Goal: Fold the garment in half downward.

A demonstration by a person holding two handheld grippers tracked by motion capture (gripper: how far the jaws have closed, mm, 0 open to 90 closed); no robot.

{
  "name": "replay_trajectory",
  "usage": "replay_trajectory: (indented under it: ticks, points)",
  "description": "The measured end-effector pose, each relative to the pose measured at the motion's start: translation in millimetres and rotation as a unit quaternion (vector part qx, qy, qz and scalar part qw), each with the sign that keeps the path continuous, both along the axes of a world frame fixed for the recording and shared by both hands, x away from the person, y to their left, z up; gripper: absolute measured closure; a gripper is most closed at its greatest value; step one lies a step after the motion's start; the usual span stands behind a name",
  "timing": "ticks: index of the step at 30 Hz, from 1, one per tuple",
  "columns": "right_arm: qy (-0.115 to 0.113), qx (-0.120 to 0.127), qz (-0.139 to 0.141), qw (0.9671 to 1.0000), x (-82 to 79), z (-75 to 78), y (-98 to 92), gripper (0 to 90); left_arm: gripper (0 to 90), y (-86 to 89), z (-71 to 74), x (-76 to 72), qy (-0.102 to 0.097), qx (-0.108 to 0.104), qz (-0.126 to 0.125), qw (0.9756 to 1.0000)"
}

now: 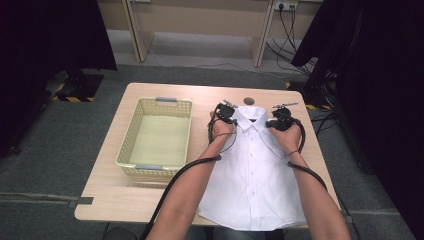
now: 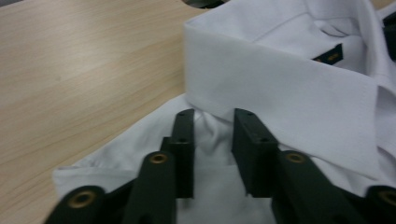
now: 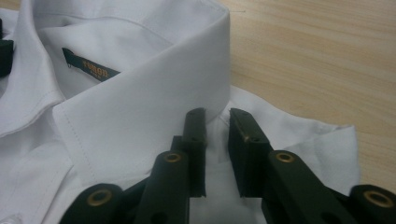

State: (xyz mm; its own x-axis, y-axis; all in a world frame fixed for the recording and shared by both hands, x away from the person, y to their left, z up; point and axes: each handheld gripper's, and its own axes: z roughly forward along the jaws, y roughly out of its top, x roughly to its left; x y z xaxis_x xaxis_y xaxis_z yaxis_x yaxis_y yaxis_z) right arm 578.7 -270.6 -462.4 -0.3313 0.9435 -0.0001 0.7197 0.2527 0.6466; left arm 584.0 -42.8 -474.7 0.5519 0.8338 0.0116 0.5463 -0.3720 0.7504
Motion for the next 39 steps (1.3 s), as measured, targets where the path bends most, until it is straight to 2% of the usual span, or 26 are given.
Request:
replay_trajectory:
  ticks: [3, 7, 11, 14, 27, 30, 39]
  points:
    - [0.002, 0.007, -0.001, 1.0, -0.5, -0.2, -0.2, 87.9, 81.6, -5.3, 0.3, -1.9, -0.001, 0.006, 0.001, 1.0]
    - [0.001, -0.001, -0.003, 1.0, -1.2, 0.1, 2.3, 89.2, 86.5, -6.4, 1.2, -0.5, 0.014, -0.007, 0.01, 0.9998]
    - [0.008, 0.009, -0.017, 0.9998, -0.5, 0.9, 2.3, 89.6, 89.0, -5.9, 0.5, -1.2, 0.01, -0.012, 0.011, 0.9998]
    - [0.007, 0.007, -0.017, 0.9998, -1.1, 2.6, 2.2, 89.7, 89.3, -4.4, 0.3, -1.9, 0.008, -0.018, 0.009, 0.9998]
    - [-0.023, 0.035, -0.028, 0.9987, -9.4, 25.7, -6.4, 89.7, 89.5, -3.3, 25.4, -10.0, -0.043, -0.032, 0.001, 0.9986]
    - [-0.035, 0.036, -0.026, 0.9984, -11.8, 35.4, -6.0, 89.7, 89.5, -2.3, 29.4, -11.5, -0.051, -0.037, 0.004, 0.998]
    - [-0.045, 0.033, -0.026, 0.9981, -13.0, 46.6, -4.5, 89.7, 89.5, -0.1, 41.7, -14.0, -0.069, -0.045, 0.006, 0.9966]
